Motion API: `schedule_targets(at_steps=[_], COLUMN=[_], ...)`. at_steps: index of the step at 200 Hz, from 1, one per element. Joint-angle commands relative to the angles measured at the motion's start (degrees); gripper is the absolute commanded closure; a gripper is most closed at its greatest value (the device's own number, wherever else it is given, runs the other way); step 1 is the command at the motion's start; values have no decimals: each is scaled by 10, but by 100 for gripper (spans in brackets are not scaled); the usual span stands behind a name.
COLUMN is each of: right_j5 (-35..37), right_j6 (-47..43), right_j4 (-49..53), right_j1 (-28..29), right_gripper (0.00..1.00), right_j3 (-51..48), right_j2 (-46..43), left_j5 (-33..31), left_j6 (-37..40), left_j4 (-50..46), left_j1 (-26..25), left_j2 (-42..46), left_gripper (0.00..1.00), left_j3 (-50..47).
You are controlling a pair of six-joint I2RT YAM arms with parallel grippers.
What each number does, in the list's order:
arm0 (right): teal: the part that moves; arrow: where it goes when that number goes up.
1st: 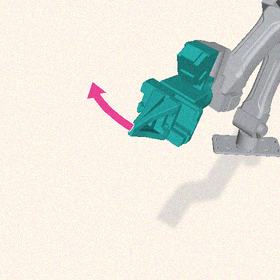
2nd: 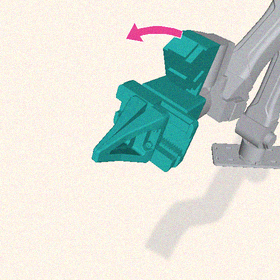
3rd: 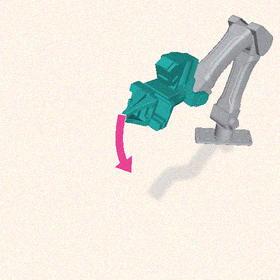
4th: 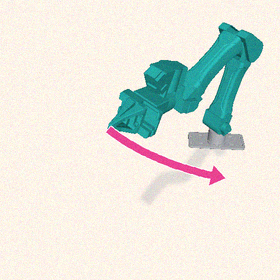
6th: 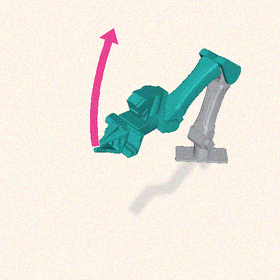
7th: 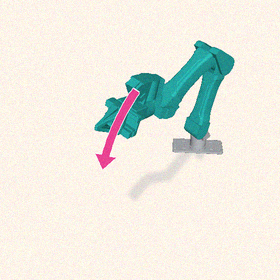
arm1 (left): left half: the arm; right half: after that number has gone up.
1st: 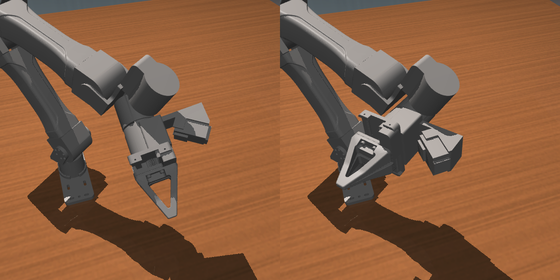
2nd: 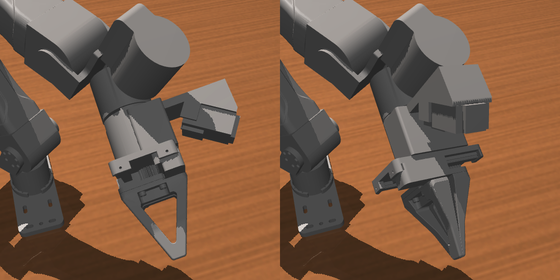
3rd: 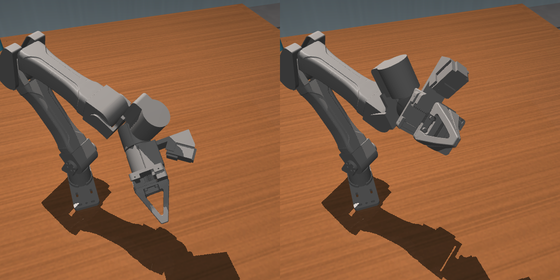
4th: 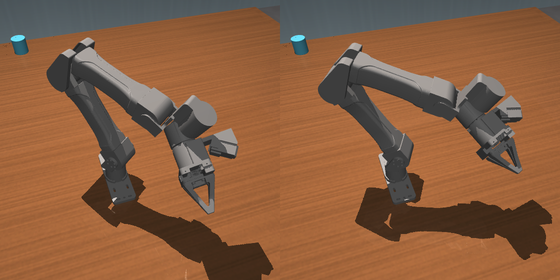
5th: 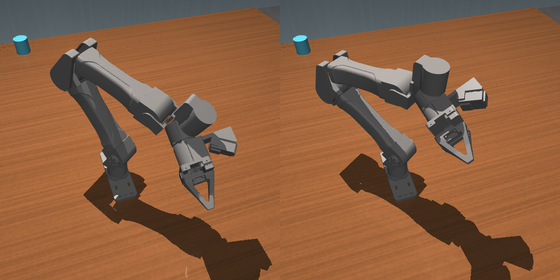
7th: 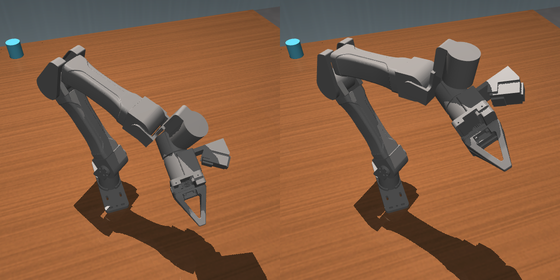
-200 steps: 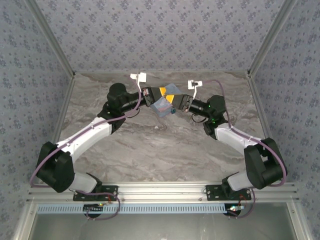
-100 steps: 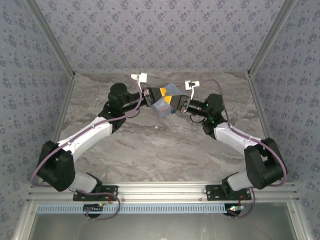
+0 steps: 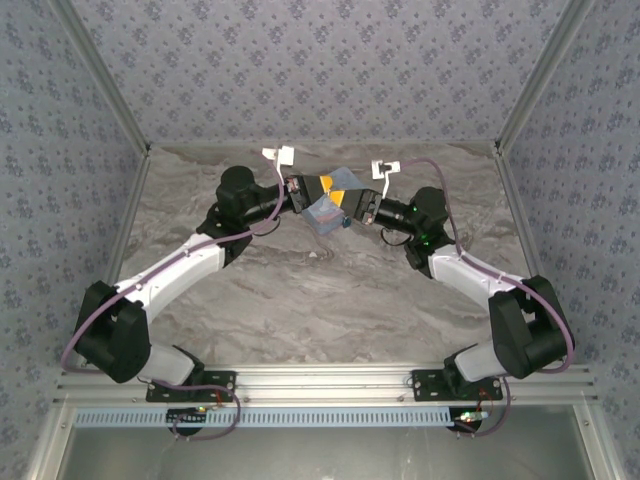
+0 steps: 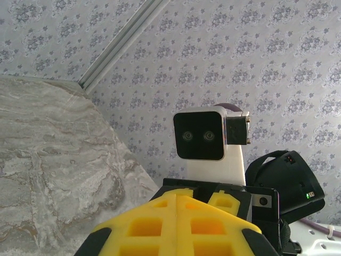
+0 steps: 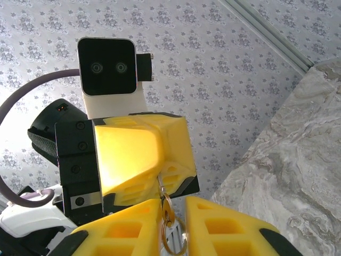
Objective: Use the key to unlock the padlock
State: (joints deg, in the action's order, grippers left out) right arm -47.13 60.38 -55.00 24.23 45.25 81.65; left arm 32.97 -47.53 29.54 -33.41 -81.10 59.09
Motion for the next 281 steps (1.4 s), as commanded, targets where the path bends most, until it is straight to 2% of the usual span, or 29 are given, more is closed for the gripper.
schedule_targets(at_steps=[1, 57, 82, 99, 106, 113, 119, 150, 169, 192, 210, 250, 281], right_j5=[11, 11, 12, 19, 22, 27, 33, 81, 126, 182, 207, 226, 231], right_j6=[-5, -14, -29, -47, -58, -73, -88, -194, -259, -312, -330, -332, -328], right_j4=[-1, 18, 39, 64, 82, 101, 123, 286, 399, 497, 537, 557, 561], right_j1=[-5, -6, -5, -5, -6, -6, -7, -4, -2, 0, 0, 2, 3], right_gripper=[81, 95, 97, 97, 97, 97, 97, 97, 97, 97, 97, 97, 98], right_j3=[-5, -9, -9, -14, -16, -20, -22, -27, -26, -27, -31, -50, -59], right_j2=[-7, -9, -14, -25, -32, -41, -51, -115, -155, -199, -219, -242, -253], left_j5=[-1, -4, -7, -15, -20, -26, -34, -113, -160, -194, -200, -239, -212], left_j6=[12, 13, 14, 19, 22, 26, 29, 47, 55, 47, 43, 18, 3], left_j4=[4, 1, -3, -20, -33, -49, -65, -166, -242, -312, -351, -441, -427], left_j1=[-2, -2, -1, 0, 2, 4, 6, 15, 16, 17, 15, 15, 14], left_j2=[0, -1, -2, 0, 2, 5, 8, 19, 4, -39, -88, -204, -258], left_gripper=[100, 100, 100, 86, 72, 54, 45, 11, 2, 1, 1, 1, 1], left_j3=[16, 18, 20, 23, 26, 29, 32, 34, 40, 52, 75, 147, 174])
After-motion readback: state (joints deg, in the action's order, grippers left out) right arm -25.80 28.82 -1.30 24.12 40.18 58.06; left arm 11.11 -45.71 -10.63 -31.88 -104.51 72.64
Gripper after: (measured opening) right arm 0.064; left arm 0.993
